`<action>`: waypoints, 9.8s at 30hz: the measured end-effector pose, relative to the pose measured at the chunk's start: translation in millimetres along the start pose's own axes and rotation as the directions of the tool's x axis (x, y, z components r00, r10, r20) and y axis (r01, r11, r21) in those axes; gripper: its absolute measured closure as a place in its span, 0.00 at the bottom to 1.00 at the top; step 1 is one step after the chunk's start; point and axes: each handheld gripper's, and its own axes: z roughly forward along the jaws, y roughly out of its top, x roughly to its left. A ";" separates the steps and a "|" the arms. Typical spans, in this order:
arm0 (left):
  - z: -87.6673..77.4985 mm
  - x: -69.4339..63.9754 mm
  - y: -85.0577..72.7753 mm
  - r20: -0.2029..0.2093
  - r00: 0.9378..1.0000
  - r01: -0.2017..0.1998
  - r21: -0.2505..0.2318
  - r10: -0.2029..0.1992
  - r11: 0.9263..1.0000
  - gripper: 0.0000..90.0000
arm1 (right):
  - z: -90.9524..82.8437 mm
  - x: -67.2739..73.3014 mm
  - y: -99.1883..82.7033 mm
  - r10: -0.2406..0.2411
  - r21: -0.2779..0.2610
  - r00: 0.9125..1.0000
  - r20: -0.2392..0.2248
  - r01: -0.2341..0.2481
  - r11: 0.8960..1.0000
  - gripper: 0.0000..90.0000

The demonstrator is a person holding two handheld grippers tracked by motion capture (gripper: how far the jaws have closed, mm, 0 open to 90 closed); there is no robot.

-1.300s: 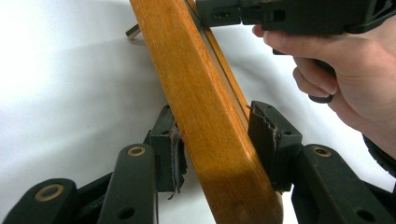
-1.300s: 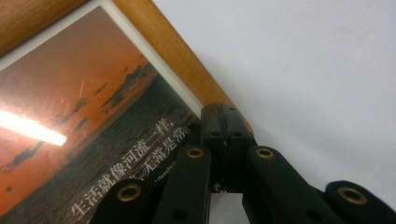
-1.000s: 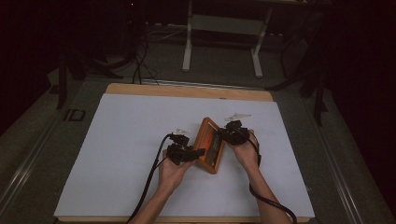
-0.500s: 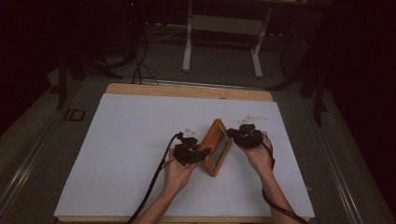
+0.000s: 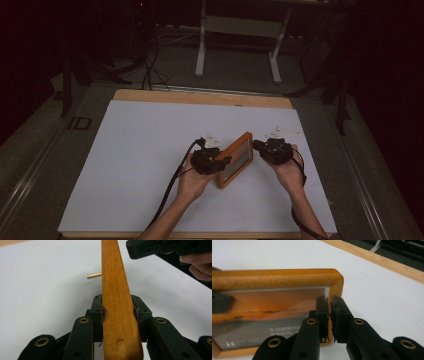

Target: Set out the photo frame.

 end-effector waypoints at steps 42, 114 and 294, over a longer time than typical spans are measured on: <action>-42.8 11.5 31.5 0.126 0.959 -0.266 0.080 0.255 0.961 0.76 | -13.9 29.1 11.7 -0.133 -0.047 0.990 -0.045 0.131 0.990 0.91; -58.9 44.7 42.0 0.204 0.958 -0.188 -0.080 0.201 0.979 0.49 | -7.6 47.5 15.3 -0.442 -0.115 0.842 -0.308 0.428 0.896 0.75; -77.7 75.7 -69.9 0.118 0.992 -0.037 -0.020 0.039 0.999 0.75 | 30.9 71.2 -16.5 -0.048 -0.019 0.892 -0.450 0.045 0.999 0.70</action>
